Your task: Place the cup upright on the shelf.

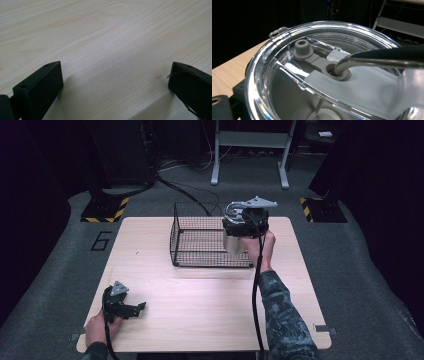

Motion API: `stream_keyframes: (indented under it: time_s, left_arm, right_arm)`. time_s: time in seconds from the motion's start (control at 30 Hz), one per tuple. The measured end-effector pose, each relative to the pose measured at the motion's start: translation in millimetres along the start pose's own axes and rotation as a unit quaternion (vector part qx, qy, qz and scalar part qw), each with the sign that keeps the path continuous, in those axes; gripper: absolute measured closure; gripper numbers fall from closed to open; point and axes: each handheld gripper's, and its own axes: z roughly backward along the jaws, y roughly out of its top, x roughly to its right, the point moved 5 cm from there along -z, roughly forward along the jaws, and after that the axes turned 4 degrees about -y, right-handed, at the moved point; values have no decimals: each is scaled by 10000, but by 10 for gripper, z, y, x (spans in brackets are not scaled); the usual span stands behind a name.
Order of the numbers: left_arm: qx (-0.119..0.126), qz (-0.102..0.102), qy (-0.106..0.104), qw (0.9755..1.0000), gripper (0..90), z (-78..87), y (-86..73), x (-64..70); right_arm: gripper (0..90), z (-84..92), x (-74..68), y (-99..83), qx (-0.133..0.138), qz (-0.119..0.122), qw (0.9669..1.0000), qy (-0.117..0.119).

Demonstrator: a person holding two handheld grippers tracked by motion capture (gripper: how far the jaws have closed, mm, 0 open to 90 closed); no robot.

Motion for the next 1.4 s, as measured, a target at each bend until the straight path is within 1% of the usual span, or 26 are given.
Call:
stream_keyframes:
  time_s: [0.2, 0.27, 0.3, 0.33, 0.37, 0.43, 0.47, 0.5, 0.57, 0.6, 0.63, 0.67, 0.7, 0.77, 0.8, 0.83, 0.87, 0.9, 0.93, 1.0, 1.07, 1.1, 1.2, 1.23, 1.27, 1.4]
  left_arm:
    - [2, -1, 0, 10000, 0, 0, 0, 0]
    - [-11, -37, -12, 10000, 0, 1, 1, -4]
    - [-4, -15, -4, 10000, 0, 0, 0, -2]
    - [-12, -35, -13, 10000, 0, 1, 0, -4]
    - [2, 9, -1, 10000, 0, 0, 0, 1]
    - [2, 5, -4, 10000, 0, 0, 0, 1]
    - [-6, -28, -13, 10000, 0, 0, 0, -3]
    - [5, 13, -3, 10000, 0, -1, 0, 2]
    - [-8, -32, -13, 10000, 0, 0, 0, -3]
    - [4, 11, -4, 10000, 0, -1, 0, 2]
    - [-4, -16, -7, 10000, 0, 0, 0, -2]
    - [-4, -16, -7, 10000, 0, 0, 0, -2]
    - [1, 1, -3, 10000, 0, 0, 0, 0]
    - [3, 12, -3, 10000, 0, 0, 0, 2]
    - [-3, -12, -7, 10000, 0, 0, 0, -1]
    - [-69, -91, -22, 9999, 0, 8, -4, -10]
    - [-69, -91, -22, 9999, 0, 8, -4, -10]
    - [-60, -72, -12, 10000, 0, 8, -4, -8]
    - [-43, -72, -17, 10000, 0, 5, -2, -8]
    - [-1, -8, -6, 10000, 0, 0, 0, -1]
    - [7, 29, -29, 10000, 0, -3, -2, 8]
    - [-67, -63, -42, 9999, 0, 7, -6, -3]
    - [-61, -63, -37, 10000, 0, 7, -5, -4]
    - [-61, -61, -38, 10000, 0, 6, -5, -4]
    - [-69, -58, -55, 9999, 0, 7, -6, -3]
    - [-56, -34, -43, 10000, 0, 6, -6, 0]
  right_arm:
    - [35, -98, 21, 35, -25, -12, 10000, -21]
    - [35, -130, 23, 33, -54, -30, 10000, -47]
    - [35, -149, 30, 31, -57, -1, 10000, -37]
    - [35, -164, 31, 27, -77, -39, 10000, -45]
    - [35, -189, 42, 23, -84, -10, 10000, -51]
    - [35, -227, 55, 20, -122, -21, 9999, -42]
    - [35, -245, 60, 19, -138, -61, 9999, -66]
    - [35, -262, 69, 20, -129, -37, 9999, -59]
    - [35, -306, 86, 20, -148, -65, 9998, -71]
    - [35, -322, 92, 20, -151, -68, 9998, -78]
    - [35, -344, 97, 17, -172, -84, 9998, -90]
    - [35, -344, 97, 17, -172, -84, 9998, -90]
    - [35, -383, 108, 12, -188, -80, 9997, -103]
    - [35, -418, 111, 6, -215, -143, 9996, -114]
    - [35, -430, 113, 5, -216, -155, 9996, -121]
    - [35, -451, 115, 3, -215, -151, 9995, -157]
    - [35, -451, 115, 3, -215, -151, 9995, -157]
    - [35, -471, 123, 3, -196, -95, 9996, -177]
    - [35, -495, 127, 0, -199, -96, 9996, -183]
    - [35, -545, 134, -12, -243, -155, 9994, -188]
    - [35, -577, 141, -17, -252, -149, 9994, -192]
    - [35, -596, 144, -19, -265, -143, 9994, -185]
    - [35, -644, 151, -28, -299, -108, 9993, -207]
    - [35, -675, 145, -37, -317, -171, 9991, -225]
    - [35, -692, 149, -45, -338, -155, 9991, -226]
    - [35, -767, 161, -98, -415, -250, 9986, -208]
